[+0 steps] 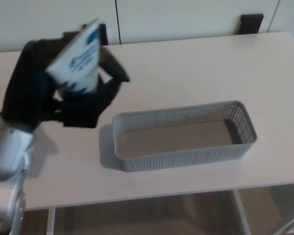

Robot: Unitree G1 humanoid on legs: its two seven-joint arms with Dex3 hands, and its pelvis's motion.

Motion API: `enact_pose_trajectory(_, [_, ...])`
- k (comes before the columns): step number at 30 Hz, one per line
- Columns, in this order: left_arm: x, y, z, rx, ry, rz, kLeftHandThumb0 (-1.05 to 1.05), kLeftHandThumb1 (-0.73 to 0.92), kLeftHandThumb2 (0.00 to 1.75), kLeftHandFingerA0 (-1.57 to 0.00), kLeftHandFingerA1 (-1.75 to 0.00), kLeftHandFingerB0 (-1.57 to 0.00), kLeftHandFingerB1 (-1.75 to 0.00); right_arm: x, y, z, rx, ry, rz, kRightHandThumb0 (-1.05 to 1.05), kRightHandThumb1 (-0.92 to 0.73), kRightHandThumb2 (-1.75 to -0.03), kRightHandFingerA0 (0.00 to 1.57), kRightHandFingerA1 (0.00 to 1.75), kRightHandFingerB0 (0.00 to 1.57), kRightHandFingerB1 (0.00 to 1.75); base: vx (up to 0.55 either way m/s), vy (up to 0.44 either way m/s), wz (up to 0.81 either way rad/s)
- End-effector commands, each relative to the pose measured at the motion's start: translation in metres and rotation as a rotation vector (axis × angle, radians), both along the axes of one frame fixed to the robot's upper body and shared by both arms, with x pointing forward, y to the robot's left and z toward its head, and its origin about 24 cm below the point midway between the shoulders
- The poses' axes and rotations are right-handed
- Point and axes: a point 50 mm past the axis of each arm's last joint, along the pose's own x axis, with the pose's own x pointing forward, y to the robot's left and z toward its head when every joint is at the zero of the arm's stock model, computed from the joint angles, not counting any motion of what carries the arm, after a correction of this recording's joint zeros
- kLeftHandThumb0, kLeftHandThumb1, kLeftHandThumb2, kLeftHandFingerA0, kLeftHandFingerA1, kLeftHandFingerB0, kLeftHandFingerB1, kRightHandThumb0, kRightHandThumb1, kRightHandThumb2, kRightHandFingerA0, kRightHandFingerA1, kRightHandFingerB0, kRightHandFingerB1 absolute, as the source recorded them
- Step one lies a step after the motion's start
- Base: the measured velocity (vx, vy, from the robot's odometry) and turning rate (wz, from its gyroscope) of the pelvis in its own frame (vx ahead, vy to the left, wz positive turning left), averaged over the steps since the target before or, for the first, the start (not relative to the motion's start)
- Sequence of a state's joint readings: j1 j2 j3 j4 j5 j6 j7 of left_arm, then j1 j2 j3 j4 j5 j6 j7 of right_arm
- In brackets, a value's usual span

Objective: The robot walks towards a table in front, picks a shampoo with left hand and puts it in a small grey container

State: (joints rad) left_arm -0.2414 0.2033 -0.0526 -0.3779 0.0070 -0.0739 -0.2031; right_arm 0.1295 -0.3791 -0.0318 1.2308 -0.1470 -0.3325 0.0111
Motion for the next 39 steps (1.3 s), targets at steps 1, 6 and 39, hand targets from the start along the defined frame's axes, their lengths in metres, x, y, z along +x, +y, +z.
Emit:
enact_pose_trajectory(1, [0.018, -0.033, 0.015, 0.186, 0.072, -0.055, -0.63, 0.67, 0.83, -1.37, -1.21, -1.04, -1.08, -0.003, -0.006, 0.002, -0.013, 0.04, 0.004, -0.33, -0.7, -0.61, 0.63, 0.45, 0.5, 0.39, 0.0, 0.0, 0.0])
enact_pose_trajectory(6, [0.035, -0.071, 0.01, 0.38, 0.241, -0.221, -0.42, 0.63, 0.69, -1.35, -1.11, -1.04, -0.96, -0.004, -0.002, -0.001, -0.006, 0.05, 0.018, -0.34, -0.71, -0.61, 0.64, 0.46, 0.51, 0.39, 0.0, 0.0, 0.0])
enact_pose_trajectory(39, [0.066, -0.083, -0.047, 0.541, 0.641, -0.075, -0.21, 0.84, 0.65, -1.0, -1.34, -0.7, -1.07, 0.005, 0.001, -0.002, 0.004, 0.055, 0.04, -0.34, -0.71, -0.61, 0.64, 0.44, 0.5, 0.38, 0.0, 0.0, 0.0])
